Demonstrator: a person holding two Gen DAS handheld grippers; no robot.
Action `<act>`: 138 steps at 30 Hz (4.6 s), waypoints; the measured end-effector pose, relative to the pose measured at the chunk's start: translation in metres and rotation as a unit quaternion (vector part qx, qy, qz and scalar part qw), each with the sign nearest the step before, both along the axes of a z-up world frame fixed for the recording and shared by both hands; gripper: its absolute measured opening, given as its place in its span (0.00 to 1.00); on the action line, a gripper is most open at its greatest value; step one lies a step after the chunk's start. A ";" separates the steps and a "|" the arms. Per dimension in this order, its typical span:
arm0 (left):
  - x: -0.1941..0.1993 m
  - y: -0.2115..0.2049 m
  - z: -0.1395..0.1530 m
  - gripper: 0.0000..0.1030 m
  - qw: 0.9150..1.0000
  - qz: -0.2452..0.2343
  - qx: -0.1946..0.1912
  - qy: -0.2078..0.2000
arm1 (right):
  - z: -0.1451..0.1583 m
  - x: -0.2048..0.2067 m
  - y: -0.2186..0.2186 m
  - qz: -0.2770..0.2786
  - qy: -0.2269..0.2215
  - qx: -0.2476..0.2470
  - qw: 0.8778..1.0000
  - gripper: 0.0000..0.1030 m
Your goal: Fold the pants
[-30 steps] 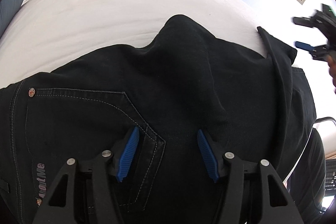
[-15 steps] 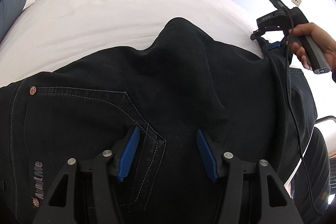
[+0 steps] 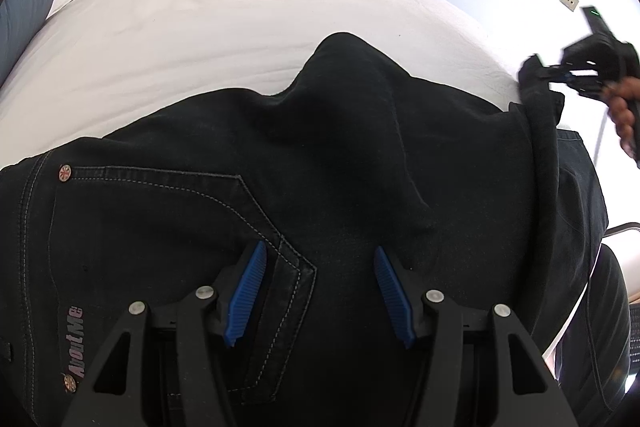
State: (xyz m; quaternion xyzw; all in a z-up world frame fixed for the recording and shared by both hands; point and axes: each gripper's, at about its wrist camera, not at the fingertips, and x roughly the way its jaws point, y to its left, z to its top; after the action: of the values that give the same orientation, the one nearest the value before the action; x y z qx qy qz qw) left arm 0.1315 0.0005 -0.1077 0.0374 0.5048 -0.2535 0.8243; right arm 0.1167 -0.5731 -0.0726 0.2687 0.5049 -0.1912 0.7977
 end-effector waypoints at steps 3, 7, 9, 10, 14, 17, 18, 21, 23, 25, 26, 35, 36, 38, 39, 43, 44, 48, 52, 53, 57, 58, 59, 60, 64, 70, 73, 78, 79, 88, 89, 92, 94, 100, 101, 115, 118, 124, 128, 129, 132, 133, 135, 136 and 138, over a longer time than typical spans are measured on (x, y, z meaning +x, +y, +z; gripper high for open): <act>0.002 -0.004 0.001 0.57 1.000 0.002 0.009 0.005 | 0.027 -0.051 -0.014 -0.022 -0.059 0.008 0.998 0.01; 0.006 -0.009 0.002 0.57 1.000 0.005 0.021 0.015 | 0.050 -0.126 -0.030 -0.071 -0.119 0.023 0.990 0.01; 0.009 -0.012 0.002 0.57 0.999 0.008 0.026 0.020 | 0.044 -0.181 -0.052 -0.099 -0.134 0.039 0.985 0.01; 0.011 -0.013 0.002 0.57 0.999 0.009 0.028 0.022 | 0.039 -0.200 -0.048 -0.109 -0.135 0.044 0.984 0.00; 0.016 -0.017 0.003 0.57 0.999 0.016 0.033 0.033 | 0.003 -0.267 -0.050 -0.153 -0.129 0.064 0.978 0.00; 0.020 -0.022 0.005 0.60 0.998 0.023 0.037 0.037 | -0.029 -0.304 -0.044 -0.191 -0.124 0.101 0.968 0.01; 0.021 -0.024 0.006 0.64 0.998 0.024 0.035 0.039 | -0.038 -0.312 -0.049 -0.203 -0.125 0.116 0.964 0.00; 0.022 -0.032 0.007 0.69 0.998 0.031 0.043 0.037 | -0.049 -0.311 -0.050 -0.214 -0.127 0.137 0.959 0.00; 0.023 -0.037 0.007 0.73 0.998 0.036 0.046 0.035 | -0.052 -0.312 -0.050 -0.214 -0.129 0.136 0.959 0.00; 0.024 -0.042 0.006 0.75 0.997 0.041 0.050 0.034 | -0.048 -0.324 -0.048 -0.216 -0.134 0.135 0.958 0.00; 0.025 -0.043 0.006 0.76 0.997 0.042 0.051 0.034 | -0.050 -0.326 -0.049 -0.217 -0.135 0.135 0.957 0.00; 0.019 -0.060 0.003 0.83 0.997 0.047 0.049 0.032 | -0.076 -0.355 -0.046 -0.236 -0.129 0.149 0.952 0.00; 0.019 -0.062 0.003 0.85 0.997 0.046 0.048 0.032 | -0.076 -0.355 -0.046 -0.236 -0.128 0.148 0.952 0.00; 0.017 -0.065 0.001 0.87 0.997 0.043 0.050 0.030 | -0.078 -0.357 -0.048 -0.239 -0.126 0.147 0.952 0.00; 0.016 -0.067 0.000 0.88 0.997 0.041 0.052 0.029 | -0.080 -0.358 -0.050 -0.240 -0.125 0.148 0.951 0.00; 0.021 -0.074 -0.009 0.92 0.998 0.032 0.057 0.023 | -0.089 -0.361 -0.060 -0.253 -0.124 0.149 0.948 0.00; 0.021 -0.076 -0.010 0.93 0.998 0.030 0.058 0.021 | -0.094 -0.359 -0.061 -0.246 -0.117 0.154 0.950 0.00; 0.021 -0.081 -0.015 0.96 0.998 0.025 0.059 0.013 | -0.104 -0.371 -0.076 -0.264 -0.124 0.196 0.936 0.10; 0.023 -0.084 -0.018 0.98 0.998 0.026 0.056 0.013 | -0.070 -0.398 -0.098 -0.319 -0.134 0.121 0.930 0.52; 0.025 -0.086 -0.019 0.98 0.998 0.026 0.056 0.014 | -0.058 -0.400 -0.101 -0.311 -0.150 0.107 0.932 0.52; 0.027 -0.087 -0.022 0.99 0.998 0.029 0.055 0.017 | -0.011 -0.344 -0.074 -0.141 -0.213 0.106 0.961 0.52; 0.019 -0.088 -0.023 0.99 0.998 0.030 0.055 0.016 | -0.007 -0.320 -0.059 -0.082 -0.232 0.131 0.960 0.52; 0.021 -0.096 -0.025 0.99 0.998 0.031 0.055 0.016 | -0.006 -0.297 -0.043 -0.028 -0.245 0.159 0.956 0.52; 0.021 -0.097 -0.025 0.99 0.998 0.032 0.054 0.017 | -0.009 -0.272 -0.027 0.021 -0.251 0.187 0.950 0.52; 0.021 -0.091 -0.027 0.99 0.998 0.030 0.046 0.019 | -0.051 -0.183 0.026 0.120 -0.219 0.265 0.932 0.52; 0.028 -0.081 -0.029 0.99 0.999 0.038 0.024 0.024 | -0.127 -0.129 0.019 0.078 -0.118 0.213 0.967 0.16; 0.031 -0.075 -0.028 0.99 0.998 0.048 0.002 0.029 | -0.141 -0.155 -0.042 -0.035 -0.154 0.231 0.960 0.06; 0.040 -0.074 -0.014 0.99 0.997 0.061 -0.047 0.018 | -0.108 -0.181 -0.076 -0.104 -0.163 0.142 0.971 0.15; 0.042 -0.073 -0.016 0.99 0.996 0.061 -0.055 0.017 | -0.102 -0.175 -0.065 -0.083 -0.174 0.152 0.969 0.15; 0.088 -0.137 -0.049 0.78 0.998 -0.006 -0.044 0.050 | -0.153 -0.067 0.077 0.110 -0.095 0.260 0.955 0.09; 0.092 -0.141 -0.051 0.77 0.998 -0.015 -0.037 0.043 | -0.162 -0.072 0.071 0.091 -0.101 0.283 0.949 0.08; 0.113 -0.135 -0.052 0.53 0.998 -0.019 -0.039 0.038 | -0.166 -0.084 0.027 0.049 -0.127 0.255 0.957 0.06; 0.130 -0.121 -0.057 0.18 0.997 -0.002 -0.056 0.056 | -0.167 -0.102 -0.008 0.005 -0.138 0.245 0.959 0.01; 0.151 -0.080 -0.049 0.07 0.994 0.061 -0.070 0.055 | -0.139 -0.164 -0.084 -0.126 -0.162 0.180 0.962 0.09; 0.146 -0.077 -0.042 0.13 0.992 0.072 -0.090 0.052 | -0.130 -0.165 -0.079 -0.117 -0.166 0.174 0.964 0.10; -0.001 -0.043 -0.068 0.56 0.998 0.004 -0.063 0.002 | -0.182 -0.123 0.047 0.032 -0.110 0.238 0.965 0.00; 0.006 -0.005 -0.056 0.55 0.998 0.051 -0.047 -0.009 | -0.168 -0.148 -0.001 -0.057 -0.110 0.199 0.972 0.01; 0.030 0.062 -0.059 0.66 0.982 0.150 -0.109 0.026 | -0.139 -0.116 0.050 0.026 -0.151 0.239 0.959 0.10; 0.021 0.067 -0.081 0.60 0.984 0.145 -0.096 0.035 | -0.170 -0.076 0.129 0.119 -0.090 0.259 0.954 0.10; 0.015 0.067 -0.079 0.60 0.988 0.132 -0.079 0.026 | -0.182 -0.064 0.141 0.128 -0.063 0.261 0.955 0.10; 0.001 0.066 -0.079 0.61 0.992 0.123 -0.031 0.010 | -0.207 -0.060 0.151 0.110 -0.057 0.270 0.955 0.01; 0.001 0.068 -0.080 0.61 0.992 0.126 -0.023 0.011 | -0.210 -0.060 0.144 0.097 -0.056 0.262 0.959 0.01; 0.009 0.086 -0.067 0.61 0.991 0.133 -0.021 0.021 | -0.208 -0.057 0.108 0.079 -0.048 0.215 0.972 0.01; 0.010 0.086 -0.064 0.61 0.991 0.135 -0.011 0.020 | -0.204 -0.058 0.104 0.069 -0.040 0.190 0.979 0.01; 0.014 0.074 -0.047 0.61 0.992 0.128 -0.020 0.002 | -0.188 -0.058 0.106 0.050 -0.021 0.150 0.987 0.05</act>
State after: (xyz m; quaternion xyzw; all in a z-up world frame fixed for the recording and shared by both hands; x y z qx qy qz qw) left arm 0.1455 0.0742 -0.1549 -0.0452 0.5021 -0.1560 0.8494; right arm 0.0592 -0.4674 -0.2603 0.3640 0.5236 -0.0676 0.7673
